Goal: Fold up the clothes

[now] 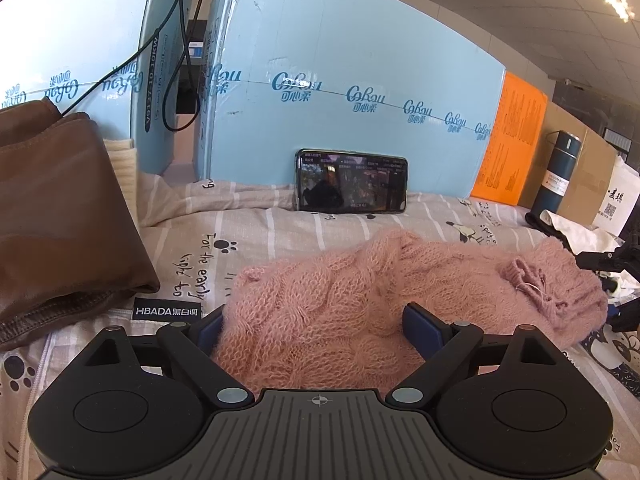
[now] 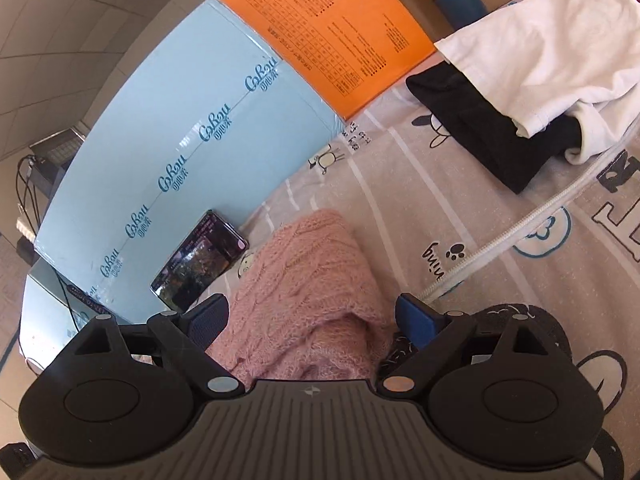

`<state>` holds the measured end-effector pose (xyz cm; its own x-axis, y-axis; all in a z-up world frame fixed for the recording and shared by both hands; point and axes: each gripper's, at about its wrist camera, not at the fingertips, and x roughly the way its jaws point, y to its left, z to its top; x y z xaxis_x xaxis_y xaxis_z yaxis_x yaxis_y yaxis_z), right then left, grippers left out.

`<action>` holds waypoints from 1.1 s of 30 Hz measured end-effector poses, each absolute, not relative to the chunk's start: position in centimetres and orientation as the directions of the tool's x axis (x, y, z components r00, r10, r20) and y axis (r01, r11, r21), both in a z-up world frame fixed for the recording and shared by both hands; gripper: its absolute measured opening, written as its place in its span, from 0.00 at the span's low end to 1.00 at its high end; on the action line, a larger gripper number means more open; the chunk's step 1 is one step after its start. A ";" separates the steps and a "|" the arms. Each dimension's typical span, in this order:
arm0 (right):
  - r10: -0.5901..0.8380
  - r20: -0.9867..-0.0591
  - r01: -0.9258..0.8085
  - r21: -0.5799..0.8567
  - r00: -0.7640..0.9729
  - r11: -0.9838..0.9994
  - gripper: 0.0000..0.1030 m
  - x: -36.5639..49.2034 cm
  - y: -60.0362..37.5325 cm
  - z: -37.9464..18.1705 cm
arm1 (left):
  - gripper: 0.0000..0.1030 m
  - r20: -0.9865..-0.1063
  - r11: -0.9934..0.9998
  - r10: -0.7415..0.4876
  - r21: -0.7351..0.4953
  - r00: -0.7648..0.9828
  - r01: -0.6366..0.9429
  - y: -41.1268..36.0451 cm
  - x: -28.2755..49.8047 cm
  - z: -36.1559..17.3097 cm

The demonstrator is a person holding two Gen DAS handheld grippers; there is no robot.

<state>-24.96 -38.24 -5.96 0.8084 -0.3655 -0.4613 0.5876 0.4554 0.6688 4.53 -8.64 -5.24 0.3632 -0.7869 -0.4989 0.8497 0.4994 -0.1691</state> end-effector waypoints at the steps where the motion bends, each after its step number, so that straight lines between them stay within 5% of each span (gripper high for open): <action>1: -0.371 -0.463 0.592 0.658 0.805 0.466 0.88 -24.7 -38.0 -6.0 | 0.89 -0.501 0.497 -0.787 -0.168 0.361 0.851 -8.7 4.5 -5.3; 4: -0.346 -0.460 0.575 0.639 0.818 0.510 0.83 -24.0 -37.2 -6.1 | 0.91 -0.505 0.490 -0.788 -0.169 0.352 0.855 -8.8 4.4 -5.3; 8: -0.334 -0.467 0.571 0.600 0.819 0.560 0.46 -23.3 -36.2 -6.3 | 0.92 -0.512 0.481 -0.790 -0.177 0.337 0.859 -8.9 4.5 -5.4; 11: -0.335 -0.437 0.548 0.604 0.835 0.578 0.32 -23.6 -36.0 -6.1 | 0.92 -0.505 0.455 -0.807 -0.203 0.305 0.867 -8.8 4.5 -5.4; 23: -0.430 -0.245 0.488 0.566 0.869 0.665 0.24 -28.0 -33.6 -2.5 | 0.92 -0.326 0.085 -0.944 -0.384 -0.049 0.920 -7.7 2.3 -4.6; 29: -0.564 -0.292 0.631 0.452 0.773 0.630 0.23 -28.7 -34.1 -1.6 | 0.92 -0.401 0.365 -0.874 -0.169 0.274 0.916 -7.7 1.6 -4.0; 33: -0.611 -0.317 0.688 0.349 0.725 0.636 0.23 -26.9 -34.1 -1.6 | 0.92 -0.466 0.474 -0.805 -0.130 0.369 0.871 -8.0 2.7 -4.5</action>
<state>-26.90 -34.10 -1.58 0.7253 -0.6112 -0.3169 0.6883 0.6361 0.3487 2.72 -8.04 -4.52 0.3685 -0.8045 -0.4657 0.8710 0.4739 -0.1295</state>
